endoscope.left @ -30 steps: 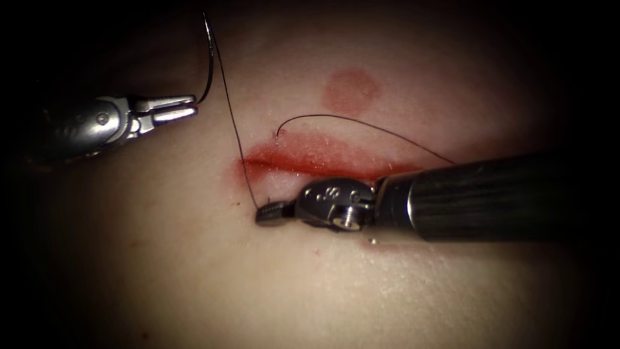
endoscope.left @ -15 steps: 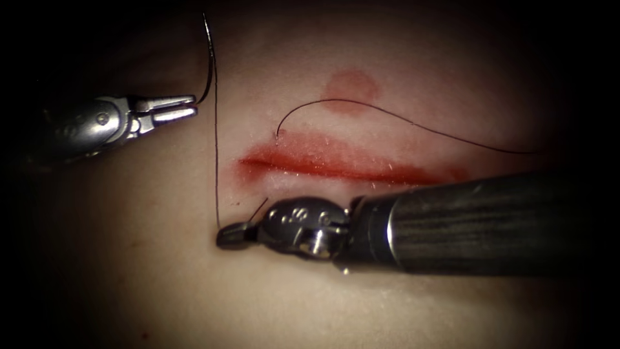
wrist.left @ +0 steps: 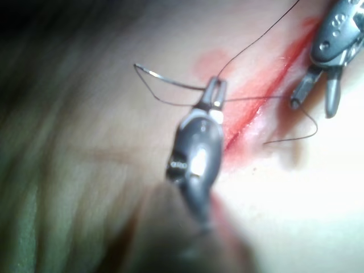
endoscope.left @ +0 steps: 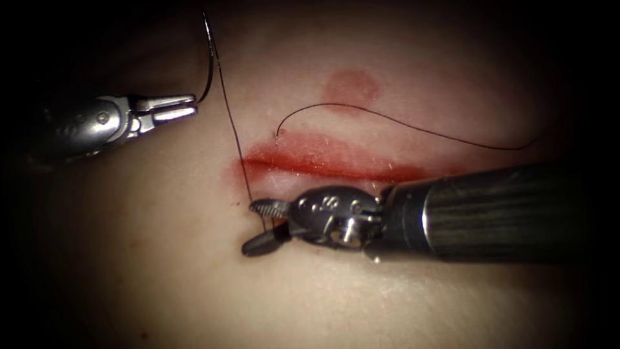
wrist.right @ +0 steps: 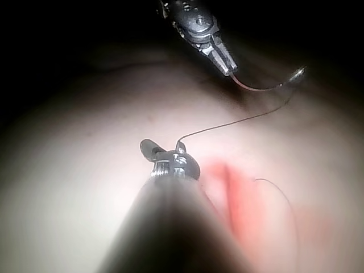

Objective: Wound Closure
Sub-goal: Use the right gripper to pull the suture through until only a short end remains on the top.

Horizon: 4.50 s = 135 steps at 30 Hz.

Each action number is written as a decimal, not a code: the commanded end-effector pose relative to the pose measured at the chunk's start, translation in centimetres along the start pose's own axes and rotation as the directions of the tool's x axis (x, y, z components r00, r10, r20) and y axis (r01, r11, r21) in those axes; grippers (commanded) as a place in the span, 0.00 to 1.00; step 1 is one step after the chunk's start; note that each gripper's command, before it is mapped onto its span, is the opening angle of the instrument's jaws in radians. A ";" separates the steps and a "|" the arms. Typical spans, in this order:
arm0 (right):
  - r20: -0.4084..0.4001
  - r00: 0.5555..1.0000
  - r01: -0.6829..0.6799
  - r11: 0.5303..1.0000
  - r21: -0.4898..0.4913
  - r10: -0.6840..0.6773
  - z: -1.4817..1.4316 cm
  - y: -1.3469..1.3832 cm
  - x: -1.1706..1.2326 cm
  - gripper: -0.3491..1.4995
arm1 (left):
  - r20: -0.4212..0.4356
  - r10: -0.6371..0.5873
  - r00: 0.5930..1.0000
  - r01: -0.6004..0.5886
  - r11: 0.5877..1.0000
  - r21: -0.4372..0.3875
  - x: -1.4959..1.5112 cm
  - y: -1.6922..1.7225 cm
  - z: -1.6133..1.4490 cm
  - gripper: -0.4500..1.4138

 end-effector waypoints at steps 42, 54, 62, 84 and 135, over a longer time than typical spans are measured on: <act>-0.403 0.915 0.103 0.976 0.191 -0.018 -1.25 0.13 -0.69 0.99 | -0.002 -0.005 1.000 0.005 1.000 -0.002 -0.11 -0.03 0.05 0.05; -0.054 0.950 0.312 0.948 0.062 -0.309 0.26 0.24 -0.93 0.98 | -0.001 -0.005 1.000 0.005 1.000 -0.001 -0.11 -0.02 0.05 0.05; 0.018 0.900 0.436 0.900 0.012 -0.436 0.56 0.43 -0.78 0.93 | -0.001 -0.005 1.000 0.005 1.000 -0.001 -0.11 -0.02 0.05 0.05; 0.091 0.851 0.511 0.856 0.082 -0.517 1.35 0.61 -1.05 0.88 | 0.000 -0.004 1.000 0.004 1.000 0.000 -0.10 -0.01 0.05 0.05; 0.020 0.854 0.508 0.840 0.191 -0.520 0.41 -1.49 0.59 0.25 | 0.000 -0.004 1.000 0.004 1.000 0.002 -0.10 0.00 0.08 0.05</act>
